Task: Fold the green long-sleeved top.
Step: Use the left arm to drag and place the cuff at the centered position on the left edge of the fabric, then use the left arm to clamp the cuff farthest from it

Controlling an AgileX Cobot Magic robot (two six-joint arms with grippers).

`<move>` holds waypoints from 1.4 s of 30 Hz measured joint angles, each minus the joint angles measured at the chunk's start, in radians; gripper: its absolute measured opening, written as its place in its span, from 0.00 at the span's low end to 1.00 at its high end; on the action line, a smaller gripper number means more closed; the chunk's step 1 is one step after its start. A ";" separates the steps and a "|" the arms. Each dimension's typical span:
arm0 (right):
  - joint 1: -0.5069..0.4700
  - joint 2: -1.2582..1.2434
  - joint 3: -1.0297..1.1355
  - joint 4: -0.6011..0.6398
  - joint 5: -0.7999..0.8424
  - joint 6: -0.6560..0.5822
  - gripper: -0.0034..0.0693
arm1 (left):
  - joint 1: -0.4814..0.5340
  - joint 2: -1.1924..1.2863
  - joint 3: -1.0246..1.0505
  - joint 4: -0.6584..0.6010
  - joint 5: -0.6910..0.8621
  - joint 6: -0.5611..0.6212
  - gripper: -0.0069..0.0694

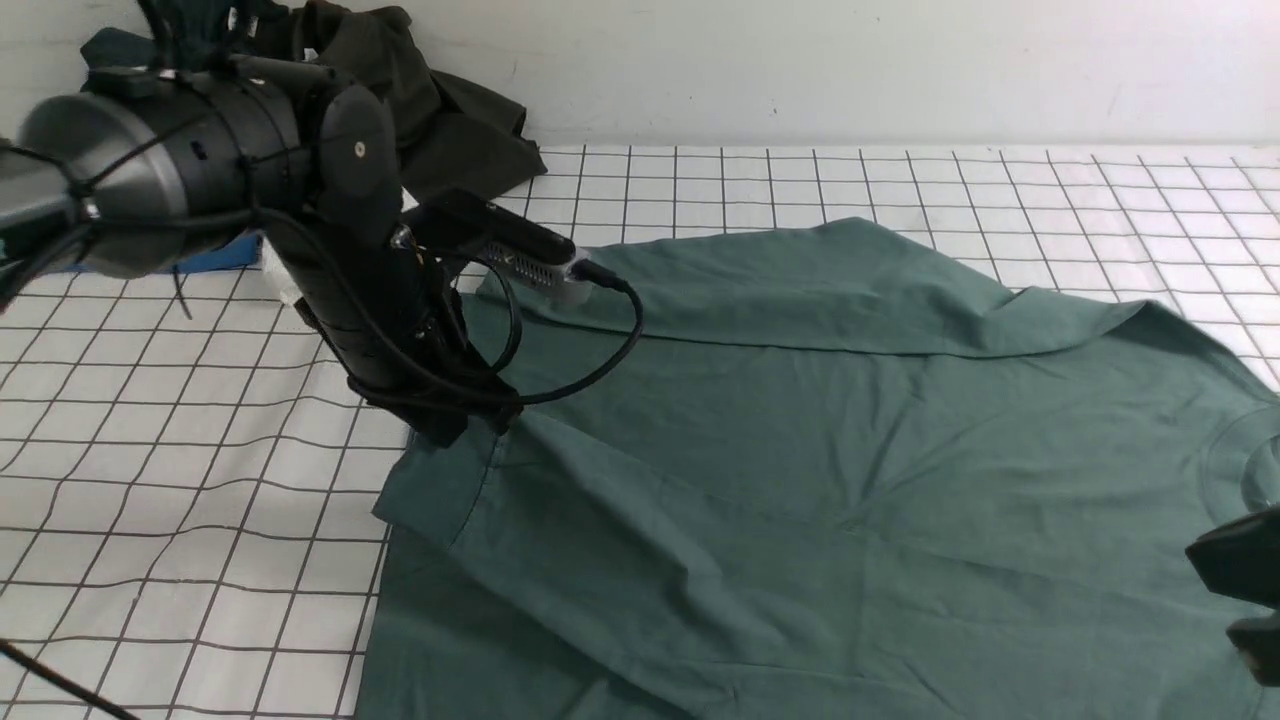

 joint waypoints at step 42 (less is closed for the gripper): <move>0.000 0.400 -0.169 -0.119 -0.100 0.096 0.03 | 0.120 0.636 -0.806 -0.018 -0.174 -0.267 0.13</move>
